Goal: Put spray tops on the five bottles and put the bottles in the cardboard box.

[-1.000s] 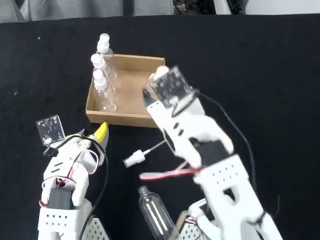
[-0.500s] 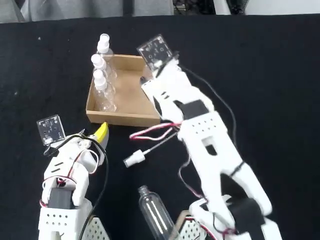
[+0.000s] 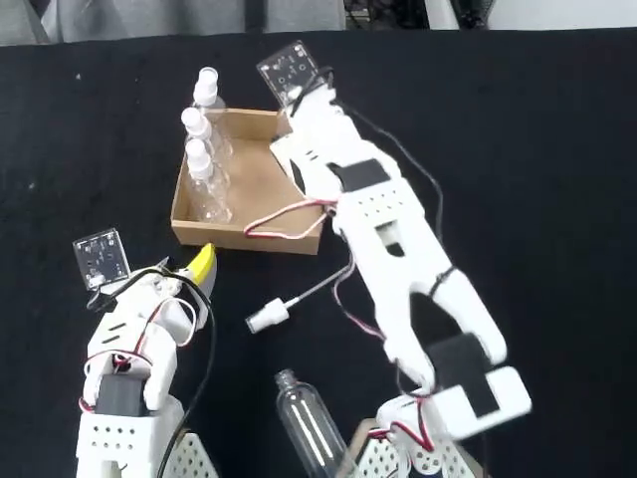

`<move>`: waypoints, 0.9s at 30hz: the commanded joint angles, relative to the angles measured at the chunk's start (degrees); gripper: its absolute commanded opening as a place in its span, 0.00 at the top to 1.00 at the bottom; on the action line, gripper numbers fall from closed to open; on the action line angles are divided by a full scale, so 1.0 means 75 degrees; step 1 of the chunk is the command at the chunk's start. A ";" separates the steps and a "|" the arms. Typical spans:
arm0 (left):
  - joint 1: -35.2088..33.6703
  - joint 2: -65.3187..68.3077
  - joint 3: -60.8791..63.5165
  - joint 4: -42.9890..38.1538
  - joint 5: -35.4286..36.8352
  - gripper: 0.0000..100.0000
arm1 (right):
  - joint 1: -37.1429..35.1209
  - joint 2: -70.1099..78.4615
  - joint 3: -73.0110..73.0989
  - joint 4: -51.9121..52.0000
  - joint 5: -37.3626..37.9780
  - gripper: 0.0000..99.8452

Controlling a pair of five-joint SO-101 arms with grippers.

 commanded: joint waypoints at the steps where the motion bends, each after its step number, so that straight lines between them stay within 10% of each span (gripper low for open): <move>1: -0.0100 -0.0070 0.0182 -0.0152 -0.0082 0.79 | 0.0305 0.0311 -0.0908 -0.0246 0.0047 0.89; 27: -0.0100 -0.0070 0.0182 -0.0152 -0.0082 0.79 | 0.0645 0.2585 -0.1881 -0.1278 0.0035 0.89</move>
